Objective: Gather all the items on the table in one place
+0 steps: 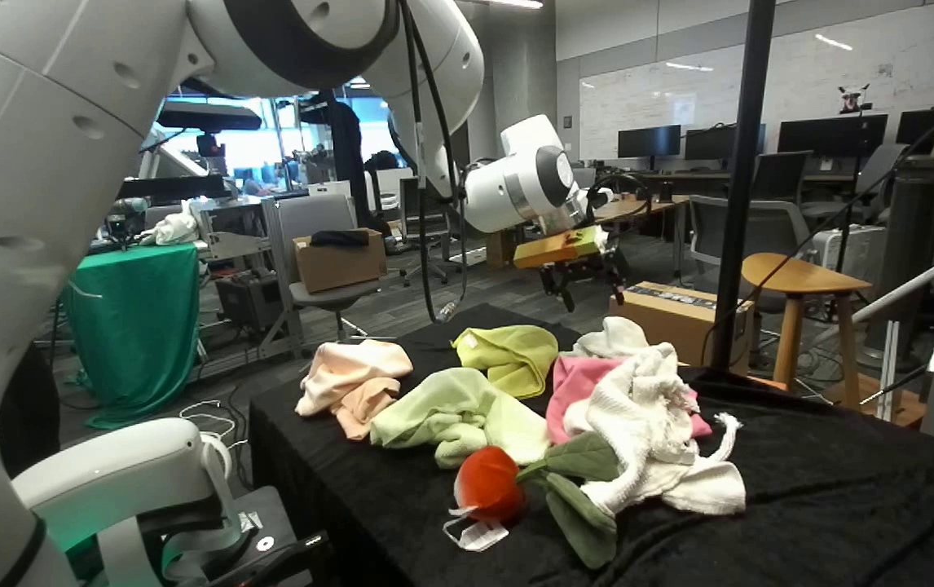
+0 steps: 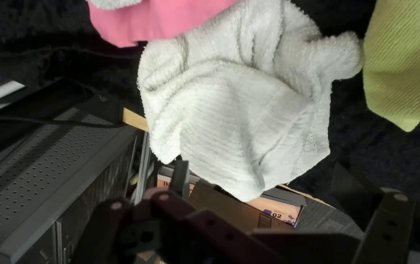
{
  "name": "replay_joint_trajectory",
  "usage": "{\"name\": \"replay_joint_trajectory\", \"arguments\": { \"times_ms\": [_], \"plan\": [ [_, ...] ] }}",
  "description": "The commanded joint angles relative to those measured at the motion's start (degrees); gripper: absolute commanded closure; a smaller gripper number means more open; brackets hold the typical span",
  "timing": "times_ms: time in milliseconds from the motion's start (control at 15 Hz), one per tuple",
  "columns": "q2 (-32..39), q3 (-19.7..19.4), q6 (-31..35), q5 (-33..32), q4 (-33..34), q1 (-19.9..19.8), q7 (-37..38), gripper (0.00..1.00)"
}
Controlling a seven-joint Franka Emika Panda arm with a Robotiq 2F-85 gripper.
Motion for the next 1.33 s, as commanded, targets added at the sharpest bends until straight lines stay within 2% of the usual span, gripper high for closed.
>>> {"name": "replay_joint_trajectory", "arguments": {
  "times_ms": [0, 200, 667, 1267],
  "plan": [
    [6.6, -1.1, -3.5, 6.0, 10.6, 0.4, -7.9, 0.0],
    [10.6, -1.4, -6.6, 9.9, 16.4, -0.3, -11.3, 0.0],
    [17.8, -2.6, -12.5, 14.7, 26.6, -1.7, -13.7, 0.0],
    [21.3, -2.0, -14.2, 19.1, 29.0, -3.6, -14.6, 0.0]
  ]
}}
